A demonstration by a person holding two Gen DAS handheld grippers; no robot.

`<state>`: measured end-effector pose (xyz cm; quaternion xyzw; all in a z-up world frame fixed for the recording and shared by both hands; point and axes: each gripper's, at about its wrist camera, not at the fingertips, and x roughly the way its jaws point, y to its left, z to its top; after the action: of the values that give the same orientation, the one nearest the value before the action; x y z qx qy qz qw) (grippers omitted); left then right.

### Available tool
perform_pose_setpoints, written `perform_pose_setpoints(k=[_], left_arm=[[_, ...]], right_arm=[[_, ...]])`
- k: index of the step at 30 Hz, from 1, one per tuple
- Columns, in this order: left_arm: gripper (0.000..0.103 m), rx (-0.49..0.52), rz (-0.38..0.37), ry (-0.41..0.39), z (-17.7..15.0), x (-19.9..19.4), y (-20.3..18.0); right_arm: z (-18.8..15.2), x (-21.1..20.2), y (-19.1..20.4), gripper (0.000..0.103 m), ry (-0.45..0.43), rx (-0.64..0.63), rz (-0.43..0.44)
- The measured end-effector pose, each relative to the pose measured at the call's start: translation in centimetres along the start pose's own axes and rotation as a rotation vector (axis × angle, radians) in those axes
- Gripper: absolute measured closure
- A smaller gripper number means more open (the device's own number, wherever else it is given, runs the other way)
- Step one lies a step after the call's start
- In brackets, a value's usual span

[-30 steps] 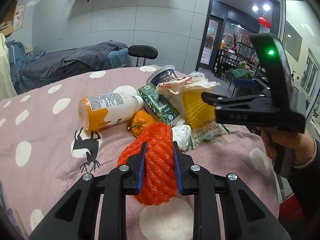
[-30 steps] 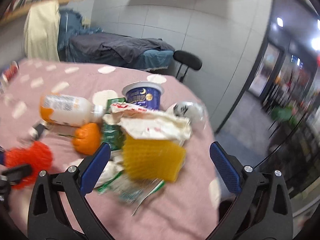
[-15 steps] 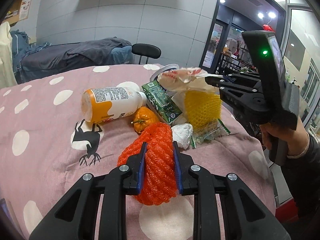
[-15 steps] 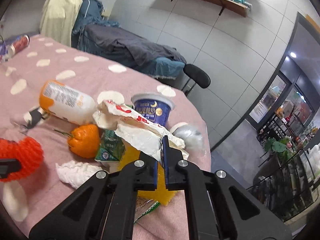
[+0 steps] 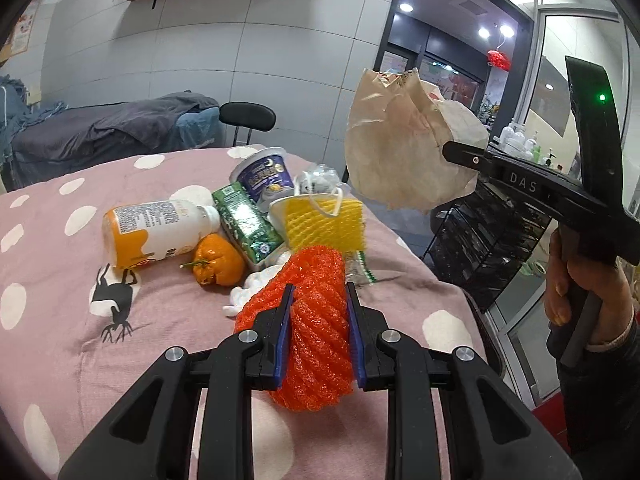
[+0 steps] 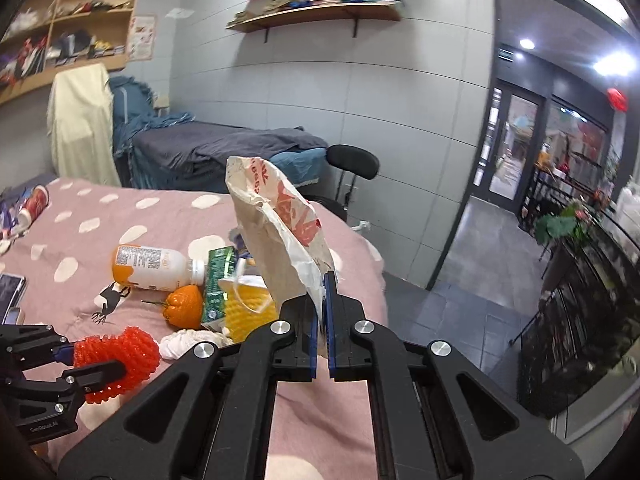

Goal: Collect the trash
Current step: 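Carry the paper bag to the bin and open the right tool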

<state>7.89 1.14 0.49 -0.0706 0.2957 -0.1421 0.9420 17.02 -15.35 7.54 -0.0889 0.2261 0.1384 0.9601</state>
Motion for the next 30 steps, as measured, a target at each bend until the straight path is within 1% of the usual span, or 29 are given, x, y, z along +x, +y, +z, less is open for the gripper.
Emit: perform_pose_setpoints(k=[8,11,13,17,18,21,25,27,30], left_arm=[[0.079,0.063,-0.095,0.003,0.5,1.1,-3.9],[0.079,0.074,-0.133,0.01,0.7,1.5,-5.1],[0.079,0.084,-0.153,0.013,0.7,1.7,-5.8],[0.079,0.102,-0.18,0.01,0.8,2.0,-7.2],[0.079,0.106,-0.186,0.01,0.8,2.1,-7.6],[0.079,0.114,-0.199,0.017,0.9,2.4,-8.3],[0.079,0.122,-0.213,0.028,1.0,2.7,-9.2],[0.079,0.125,-0.219,0.034,1.1,3.0,-9.6],[0.079,0.134,-0.223,0.04,1.0,3.2,-10.2]], right_arm=[[-3.5,-4.6,-6.1,0.099,0.009,0.125,-0.102],[-5.6,-5.5,-8.3,0.099,0.038,0.14,-0.18],[-7.3,-5.5,-10.1,0.099,0.078,0.176,-0.212],[-11.5,-4.3,-13.3,0.099,0.181,0.231,-0.306],[-12.7,-3.8,-14.2,0.099,0.21,0.252,-0.319],[-16.2,-1.9,-16.0,0.099,0.296,0.315,-0.342],[-20.5,1.1,-17.9,0.099,0.401,0.362,-0.383],[-22.6,2.7,-19.0,0.099,0.454,0.403,-0.38],[-24.9,4.7,-19.8,0.099,0.524,0.44,-0.379]])
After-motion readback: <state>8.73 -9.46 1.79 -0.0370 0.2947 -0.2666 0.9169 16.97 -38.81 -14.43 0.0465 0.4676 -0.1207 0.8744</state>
